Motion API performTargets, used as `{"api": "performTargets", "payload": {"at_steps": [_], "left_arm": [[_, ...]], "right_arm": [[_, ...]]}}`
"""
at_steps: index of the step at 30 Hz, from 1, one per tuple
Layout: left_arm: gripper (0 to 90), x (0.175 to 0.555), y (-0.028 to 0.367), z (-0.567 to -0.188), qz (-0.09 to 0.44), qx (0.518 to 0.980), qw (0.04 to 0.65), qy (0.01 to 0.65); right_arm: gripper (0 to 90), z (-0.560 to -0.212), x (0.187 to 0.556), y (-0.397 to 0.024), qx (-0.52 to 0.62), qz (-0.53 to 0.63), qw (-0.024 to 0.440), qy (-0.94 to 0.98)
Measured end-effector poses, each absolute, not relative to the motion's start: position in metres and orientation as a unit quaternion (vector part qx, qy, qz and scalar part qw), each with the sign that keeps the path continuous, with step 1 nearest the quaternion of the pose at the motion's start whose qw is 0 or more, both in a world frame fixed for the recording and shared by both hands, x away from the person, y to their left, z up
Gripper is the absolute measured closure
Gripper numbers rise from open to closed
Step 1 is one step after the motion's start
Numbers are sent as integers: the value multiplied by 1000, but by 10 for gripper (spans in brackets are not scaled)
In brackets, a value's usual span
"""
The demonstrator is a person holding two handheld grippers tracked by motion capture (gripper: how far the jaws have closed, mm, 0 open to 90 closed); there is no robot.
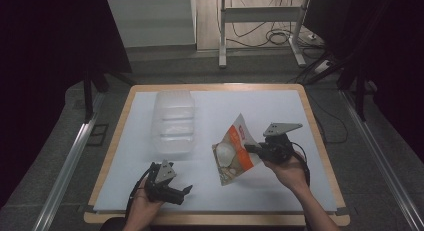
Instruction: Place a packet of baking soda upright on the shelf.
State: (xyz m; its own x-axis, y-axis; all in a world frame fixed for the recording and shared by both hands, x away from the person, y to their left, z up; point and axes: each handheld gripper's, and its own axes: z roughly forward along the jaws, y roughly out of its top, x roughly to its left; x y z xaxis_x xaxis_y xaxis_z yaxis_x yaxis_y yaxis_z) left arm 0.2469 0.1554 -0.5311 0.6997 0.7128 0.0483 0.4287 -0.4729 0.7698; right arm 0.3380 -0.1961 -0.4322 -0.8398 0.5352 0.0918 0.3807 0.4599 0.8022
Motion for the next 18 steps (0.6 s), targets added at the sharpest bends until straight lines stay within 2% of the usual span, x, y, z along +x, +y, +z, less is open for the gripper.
{"api": "performTargets", "payload": {"at_steps": [18], "left_arm": [[7,246,156,-529,191,834,389,341]], "right_arm": [[894,-392,356,-160,215,438,118,865]]}}
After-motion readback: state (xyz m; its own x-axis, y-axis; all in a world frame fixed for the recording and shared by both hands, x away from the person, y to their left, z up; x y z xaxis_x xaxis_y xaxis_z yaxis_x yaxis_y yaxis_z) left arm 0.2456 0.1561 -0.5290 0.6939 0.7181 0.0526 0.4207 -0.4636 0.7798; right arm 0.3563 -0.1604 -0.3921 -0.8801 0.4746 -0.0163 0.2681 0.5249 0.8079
